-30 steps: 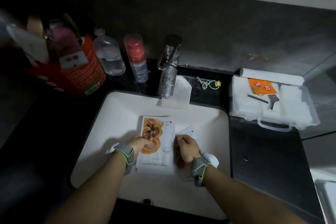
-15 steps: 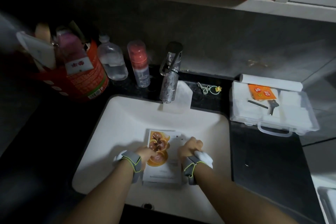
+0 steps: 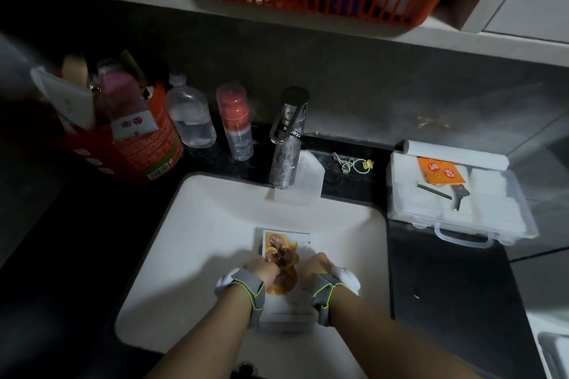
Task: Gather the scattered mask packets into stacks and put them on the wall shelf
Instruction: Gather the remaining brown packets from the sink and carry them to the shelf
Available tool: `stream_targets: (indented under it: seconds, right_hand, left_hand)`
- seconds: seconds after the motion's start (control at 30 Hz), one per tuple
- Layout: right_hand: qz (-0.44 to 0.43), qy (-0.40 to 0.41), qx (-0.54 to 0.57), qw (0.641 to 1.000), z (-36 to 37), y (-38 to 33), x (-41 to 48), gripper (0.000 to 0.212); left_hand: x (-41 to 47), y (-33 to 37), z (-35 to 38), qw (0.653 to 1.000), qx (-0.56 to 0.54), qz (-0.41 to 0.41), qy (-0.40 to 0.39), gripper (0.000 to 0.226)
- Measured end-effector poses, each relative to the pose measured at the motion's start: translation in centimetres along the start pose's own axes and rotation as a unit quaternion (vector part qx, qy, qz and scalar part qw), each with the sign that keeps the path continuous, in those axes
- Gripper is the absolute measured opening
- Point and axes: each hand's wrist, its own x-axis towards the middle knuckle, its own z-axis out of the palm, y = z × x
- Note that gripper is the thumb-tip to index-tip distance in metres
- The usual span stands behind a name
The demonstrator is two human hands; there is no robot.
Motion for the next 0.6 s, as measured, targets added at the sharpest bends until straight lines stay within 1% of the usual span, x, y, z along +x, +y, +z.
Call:
stream_targets:
  seconds: [0.03,0.07,0.1,0.13,0.2,0.27,0.33,0.4,0.5,0.57,0.6]
  right_hand:
    - [0.027,-0.02,0.053,0.998,0.1,0.3,0.6,0.049]
    - [0.049,-0.057,0.02,0.997,0.7,1.0,1.5,0.047]
    - [0.075,-0.066,0.04,0.994,1.5,1.6,2.9,0.046]
    - [0.077,-0.09,0.006,0.993,1.7,2.0,3.2,0.045]
    - [0.075,-0.088,0.058,0.992,1.4,1.7,2.8,0.049]
    - [0.089,-0.073,0.148,0.982,0.9,1.4,1.7,0.043]
    - [0.084,-0.079,0.199,0.973,1.1,1.5,1.7,0.043]
    - [0.046,-0.09,0.227,0.969,0.7,1.5,1.2,0.038]
    - [-0.015,-0.089,0.246,0.965,-0.2,1.7,0.4,0.023]
    - [-0.045,-0.082,0.273,0.958,-0.9,2.0,-0.2,0.021]
    - [-0.06,-0.082,0.286,0.953,-1.2,2.3,-0.4,0.02]
  left_hand:
    - [-1.4,0.7,-0.4,1.0,0.028,0.0,-0.009,0.061]
    - [-3.3,1.7,-0.9,0.999,0.039,0.0,0.001,0.05]
    - [-5.2,2.3,-1.4,1.0,0.024,0.005,0.003,0.041]
    - [-5.9,2.6,-1.5,1.0,0.015,0.006,0.005,0.038]
    - [-6.2,2.5,-1.9,1.0,0.013,0.009,0.026,0.038]
    - [-6.2,2.1,-1.9,1.0,-0.007,0.002,0.022,0.038]
    - [-6.1,1.9,-1.8,0.997,-0.071,0.013,0.021,0.028]
    - [-6.1,1.9,-1.8,0.991,-0.128,0.018,0.033,0.016]
    - [-6.5,1.8,-1.8,0.975,-0.217,0.033,0.047,0.034]
    - [-7.2,1.8,-2.0,0.963,-0.261,0.051,0.044,0.037]
    - [-7.6,1.8,-2.1,0.959,-0.274,0.062,0.031,0.044]
